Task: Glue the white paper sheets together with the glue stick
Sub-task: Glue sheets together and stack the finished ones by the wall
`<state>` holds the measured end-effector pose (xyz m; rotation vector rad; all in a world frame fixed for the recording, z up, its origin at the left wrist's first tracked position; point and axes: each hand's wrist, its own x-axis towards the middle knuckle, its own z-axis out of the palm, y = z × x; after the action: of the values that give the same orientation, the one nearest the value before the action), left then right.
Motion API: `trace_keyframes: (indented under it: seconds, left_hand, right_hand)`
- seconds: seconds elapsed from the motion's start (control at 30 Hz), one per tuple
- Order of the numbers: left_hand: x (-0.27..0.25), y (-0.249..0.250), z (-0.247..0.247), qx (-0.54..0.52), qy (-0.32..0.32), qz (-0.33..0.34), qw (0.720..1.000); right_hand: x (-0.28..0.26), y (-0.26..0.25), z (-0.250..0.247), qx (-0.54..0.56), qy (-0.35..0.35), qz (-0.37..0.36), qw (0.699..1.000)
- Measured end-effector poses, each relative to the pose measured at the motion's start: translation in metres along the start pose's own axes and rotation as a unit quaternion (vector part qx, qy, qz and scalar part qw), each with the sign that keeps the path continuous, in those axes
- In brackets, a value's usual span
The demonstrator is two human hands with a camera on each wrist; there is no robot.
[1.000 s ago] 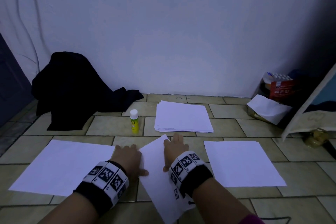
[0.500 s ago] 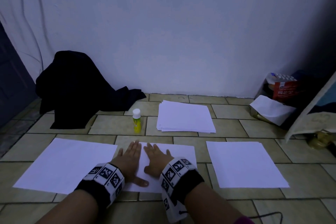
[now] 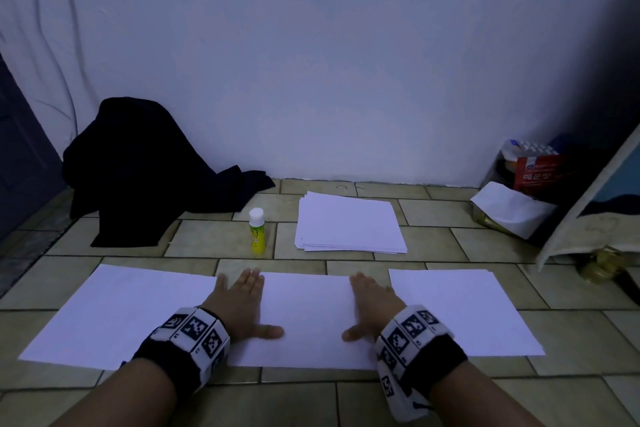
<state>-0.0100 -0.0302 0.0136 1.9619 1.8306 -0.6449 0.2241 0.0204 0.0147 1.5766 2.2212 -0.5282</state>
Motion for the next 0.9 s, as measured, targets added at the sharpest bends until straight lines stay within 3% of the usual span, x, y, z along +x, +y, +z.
trace_keyframes:
  seconds: [0.13, 0.23, 0.3, 0.4, 0.5, 0.63, 0.73, 0.9]
  left_hand:
    - [-0.007, 0.018, -0.012, 0.044, 0.058, -0.055, 0.996]
    - [-0.007, 0.037, -0.012, -0.012, 0.138, 0.0, 0.99]
    - [-0.006, 0.046, -0.008, -0.025, 0.151, 0.051, 0.987]
    - [-0.008, 0.049, -0.009, 0.016, 0.164, 0.07, 0.984]
    - [-0.009, 0.047, -0.013, 0.048, 0.156, 0.07, 0.984]
    - [0.006, 0.037, 0.004, -0.033, 0.106, 0.05, 0.993]
    - [0.009, 0.031, 0.011, -0.083, 0.055, 0.047, 0.994]
    - [0.008, 0.031, 0.009, -0.079, 0.046, 0.042, 0.995]
  right_hand:
    - [-0.009, -0.022, -0.009, -0.062, 0.075, 0.039, 0.994]
    - [-0.004, -0.038, -0.008, -0.03, 0.075, 0.033, 0.996]
    - [0.002, -0.047, -0.006, 0.006, 0.076, 0.04, 0.996]
    - [0.008, -0.059, 0.0, 0.028, 0.068, 0.047, 0.996]
    - [0.014, -0.072, 0.008, 0.026, 0.045, 0.006, 0.999]
    - [0.016, -0.088, 0.009, 0.023, -0.008, -0.089, 0.996]
    - [0.019, -0.084, 0.005, 0.012, -0.028, -0.108, 0.994]
    - [0.019, -0.052, -0.002, -0.007, -0.043, -0.09, 0.995]
